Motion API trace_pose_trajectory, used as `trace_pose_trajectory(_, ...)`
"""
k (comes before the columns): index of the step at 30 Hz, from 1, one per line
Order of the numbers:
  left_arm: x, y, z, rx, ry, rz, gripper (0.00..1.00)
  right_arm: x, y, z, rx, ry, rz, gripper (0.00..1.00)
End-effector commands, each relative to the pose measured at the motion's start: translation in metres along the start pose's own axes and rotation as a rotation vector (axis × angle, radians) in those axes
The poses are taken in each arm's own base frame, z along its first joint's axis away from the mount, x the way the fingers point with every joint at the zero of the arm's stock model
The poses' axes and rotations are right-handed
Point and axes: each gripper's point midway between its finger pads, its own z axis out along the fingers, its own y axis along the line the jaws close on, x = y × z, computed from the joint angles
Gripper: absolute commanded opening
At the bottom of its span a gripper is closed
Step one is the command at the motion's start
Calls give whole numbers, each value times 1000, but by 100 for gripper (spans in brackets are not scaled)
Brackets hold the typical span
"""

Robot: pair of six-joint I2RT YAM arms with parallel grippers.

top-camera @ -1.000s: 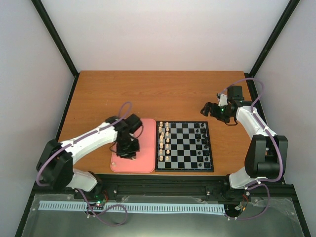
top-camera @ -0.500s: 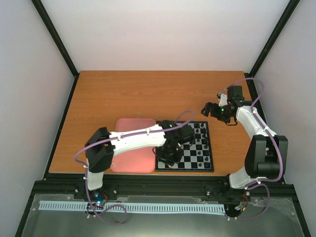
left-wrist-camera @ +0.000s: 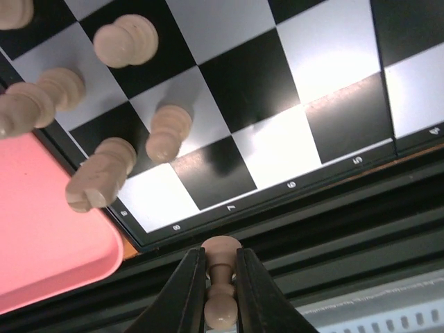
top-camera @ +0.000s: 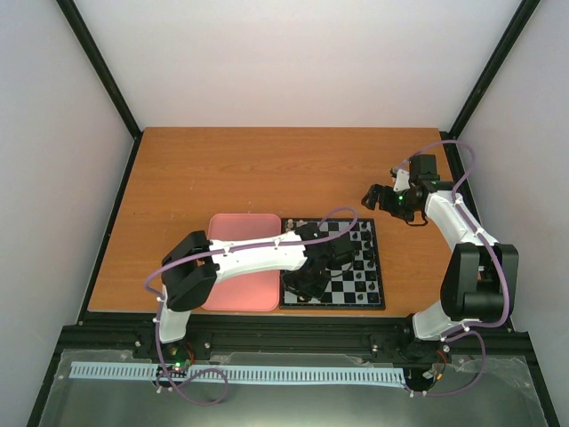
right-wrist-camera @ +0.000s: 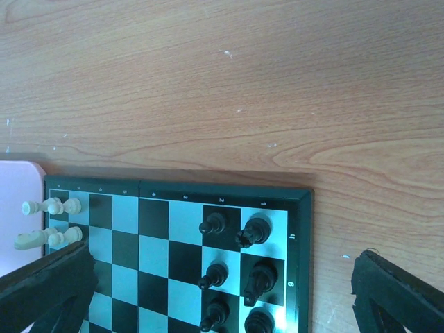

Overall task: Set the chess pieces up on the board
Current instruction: Place the chess piece on the chessboard.

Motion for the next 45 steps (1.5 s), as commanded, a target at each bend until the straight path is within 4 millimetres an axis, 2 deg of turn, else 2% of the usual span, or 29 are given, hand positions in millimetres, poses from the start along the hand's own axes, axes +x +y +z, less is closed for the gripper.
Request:
trace_pose_trajectory(1, -10, 5, 11, -46, -43, -18, 1, -10, 9, -9, -23, -32, -31, 100)
trace_pose_trajectory(18, -12, 1, 36, -18, -13, -15, 2, -8, 9, -7, -27, -27, -29, 100)
trace_pose_trajectory(34, -24, 9, 40, -21, -30, -38, 2, -8, 6, -3, -23, -16, -25, 100)
trace_pose_trajectory(45, -27, 5, 45, -7, -16, -24, 9, -9, 6, -1, -22, -11, -24, 100)
